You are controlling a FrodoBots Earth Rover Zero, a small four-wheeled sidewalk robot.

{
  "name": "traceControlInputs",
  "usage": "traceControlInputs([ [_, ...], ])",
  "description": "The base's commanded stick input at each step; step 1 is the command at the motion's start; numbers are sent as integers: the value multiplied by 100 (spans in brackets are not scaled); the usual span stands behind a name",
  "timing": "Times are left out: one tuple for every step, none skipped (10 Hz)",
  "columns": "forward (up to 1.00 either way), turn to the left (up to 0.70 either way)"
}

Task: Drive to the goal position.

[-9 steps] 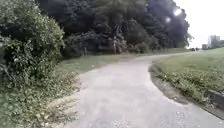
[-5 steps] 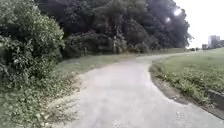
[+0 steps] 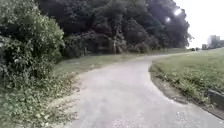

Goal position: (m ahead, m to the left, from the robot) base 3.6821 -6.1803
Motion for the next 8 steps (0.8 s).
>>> traceControlInputs([
  [70,0],
  [85,0],
  [88,0],
  [98,0],
  [100,0],
  [100,0],
  [100,0],
  [100,0],
])
